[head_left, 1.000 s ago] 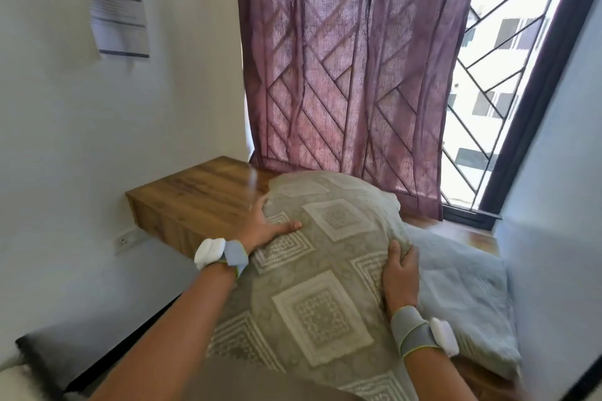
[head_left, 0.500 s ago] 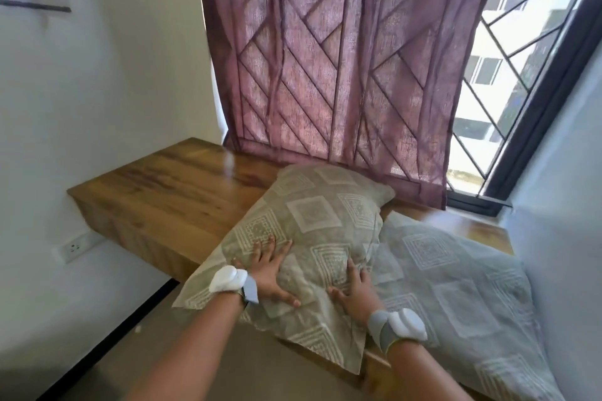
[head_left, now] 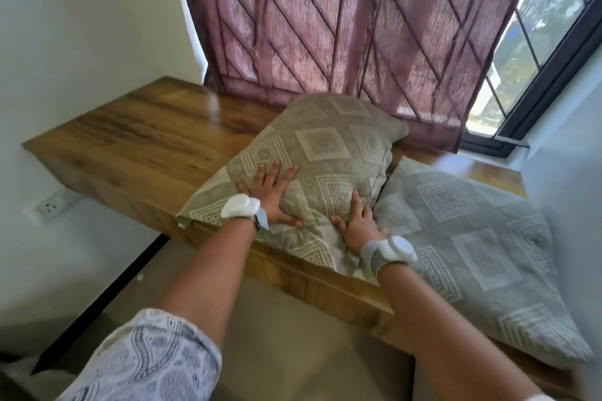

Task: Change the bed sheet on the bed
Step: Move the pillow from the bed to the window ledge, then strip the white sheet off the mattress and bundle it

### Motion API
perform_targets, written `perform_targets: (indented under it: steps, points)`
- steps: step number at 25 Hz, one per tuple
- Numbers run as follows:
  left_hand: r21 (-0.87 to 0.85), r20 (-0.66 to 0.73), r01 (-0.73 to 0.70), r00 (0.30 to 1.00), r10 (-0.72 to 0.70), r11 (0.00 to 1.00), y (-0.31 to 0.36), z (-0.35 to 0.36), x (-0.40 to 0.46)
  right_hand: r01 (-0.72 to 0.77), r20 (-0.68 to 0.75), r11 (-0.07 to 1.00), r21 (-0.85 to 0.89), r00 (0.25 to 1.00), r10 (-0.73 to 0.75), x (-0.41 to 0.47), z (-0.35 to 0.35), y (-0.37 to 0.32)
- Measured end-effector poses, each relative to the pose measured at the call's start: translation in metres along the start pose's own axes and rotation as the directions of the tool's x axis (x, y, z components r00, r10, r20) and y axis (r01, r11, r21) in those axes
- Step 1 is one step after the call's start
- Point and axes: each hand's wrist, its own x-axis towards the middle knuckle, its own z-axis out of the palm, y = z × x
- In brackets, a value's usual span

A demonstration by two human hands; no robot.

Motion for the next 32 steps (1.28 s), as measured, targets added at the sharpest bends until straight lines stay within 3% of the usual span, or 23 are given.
perform_targets:
  steps: [4, 6, 8, 9, 11, 14, 21, 25, 28, 31, 32]
  points:
    - [-0.133, -0.078, 0.021, 0.996, -0.031, 0.991, 0.006, -0.012, -0.038, 0.031, -0.096, 0.997, 0.064, 0.995, -0.025, -0.026, -0.019, 0.002]
    - [-0.246, -0.151, 0.040, 0.985, -0.079, 0.968, 0.013, -0.013, -0.073, 0.181, -0.272, 0.976, 0.121, 0.952, -0.142, -0.051, -0.027, 0.001]
    - [-0.359, -0.235, 0.053, 0.961, -0.145, 0.932, 0.016, -0.003, -0.116, 0.419, -0.421, 0.868, 0.265, 0.861, -0.287, -0.084, -0.026, -0.005]
    - [-0.418, -0.264, 0.057, 0.947, -0.182, 0.907, 0.017, 0.004, -0.142, 0.494, -0.427, 0.806, 0.326, 0.837, -0.341, -0.104, -0.022, -0.007]
    - [-0.502, -0.298, 0.099, 0.913, -0.280, 0.859, 0.018, 0.025, -0.203, 0.553, -0.342, 0.721, 0.418, 0.831, -0.439, -0.145, -0.004, -0.012]
    - [-0.577, -0.227, 0.239, 0.872, -0.434, 0.781, 0.013, 0.060, -0.299, 0.530, -0.150, 0.628, 0.569, 0.818, -0.555, -0.197, 0.049, -0.015]
    - [-0.714, 0.005, 0.504, 0.697, -0.717, 0.486, -0.034, 0.143, -0.473, 0.378, 0.290, 0.668, 0.641, 0.686, -0.667, -0.295, 0.205, -0.024]
    - [-0.719, 0.109, 0.604, 0.588, -0.802, 0.345, -0.073, 0.229, -0.531, 0.347, 0.508, 0.785, 0.514, 0.614, -0.604, -0.326, 0.329, -0.007]
    - [-0.705, 0.155, 0.647, 0.541, -0.827, 0.291, -0.104, 0.311, -0.556, 0.443, 0.649, 0.849, 0.286, 0.563, -0.512, -0.336, 0.427, 0.020]
    - [-0.683, 0.233, 0.695, 0.498, -0.835, 0.224, -0.123, 0.387, -0.572, 0.616, 0.810, 0.788, 0.010, 0.457, -0.368, -0.331, 0.507, 0.051]
    - [-0.675, 0.248, 0.705, 0.494, -0.833, 0.217, -0.125, 0.406, -0.576, 0.632, 0.835, 0.771, -0.077, 0.464, -0.296, -0.330, 0.528, 0.061]
